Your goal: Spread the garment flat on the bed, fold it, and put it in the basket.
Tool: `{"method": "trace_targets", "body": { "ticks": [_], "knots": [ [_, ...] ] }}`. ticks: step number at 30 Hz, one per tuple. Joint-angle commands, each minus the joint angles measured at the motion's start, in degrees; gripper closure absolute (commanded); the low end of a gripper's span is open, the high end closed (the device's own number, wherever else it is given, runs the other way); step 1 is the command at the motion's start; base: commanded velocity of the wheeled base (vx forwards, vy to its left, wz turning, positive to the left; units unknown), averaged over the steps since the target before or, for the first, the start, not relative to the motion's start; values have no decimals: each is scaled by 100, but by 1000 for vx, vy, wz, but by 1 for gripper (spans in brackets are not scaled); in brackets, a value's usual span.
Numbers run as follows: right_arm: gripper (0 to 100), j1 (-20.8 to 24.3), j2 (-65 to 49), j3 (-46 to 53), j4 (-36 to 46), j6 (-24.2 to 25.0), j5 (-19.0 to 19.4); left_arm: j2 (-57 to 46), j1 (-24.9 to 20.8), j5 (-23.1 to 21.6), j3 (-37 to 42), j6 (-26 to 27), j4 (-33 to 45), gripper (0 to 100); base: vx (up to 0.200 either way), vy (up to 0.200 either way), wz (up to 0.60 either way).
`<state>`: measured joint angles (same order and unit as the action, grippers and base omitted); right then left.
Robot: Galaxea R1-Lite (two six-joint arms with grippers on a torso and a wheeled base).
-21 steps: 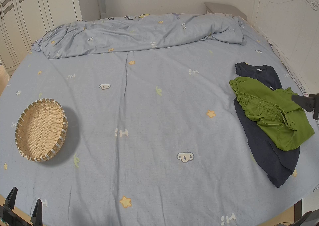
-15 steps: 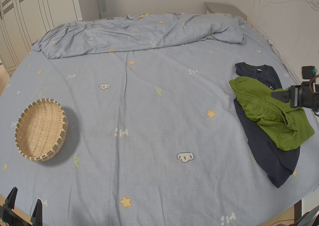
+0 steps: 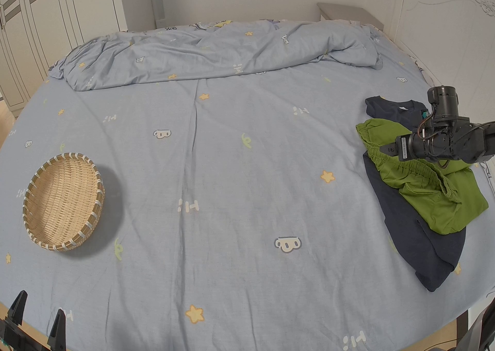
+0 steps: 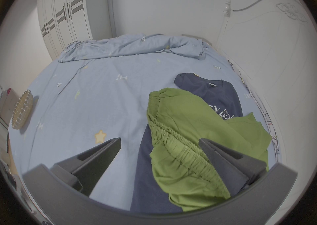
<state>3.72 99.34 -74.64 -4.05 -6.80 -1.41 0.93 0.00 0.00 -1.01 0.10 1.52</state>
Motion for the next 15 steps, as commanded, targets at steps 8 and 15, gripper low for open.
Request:
{"method": "trace_targets", "body": {
  "ticks": [8, 15],
  "knots": [
    [0, 24, 692, -586, -52, -128, -8, -84, 0, 0, 48, -1, -3, 0, 0, 0, 0],
    [0, 15, 1061, -1000, -70, -128, -8, -84, 0, 0, 48, -1, 6, 0, 0, 0, 0]
  ]
}}
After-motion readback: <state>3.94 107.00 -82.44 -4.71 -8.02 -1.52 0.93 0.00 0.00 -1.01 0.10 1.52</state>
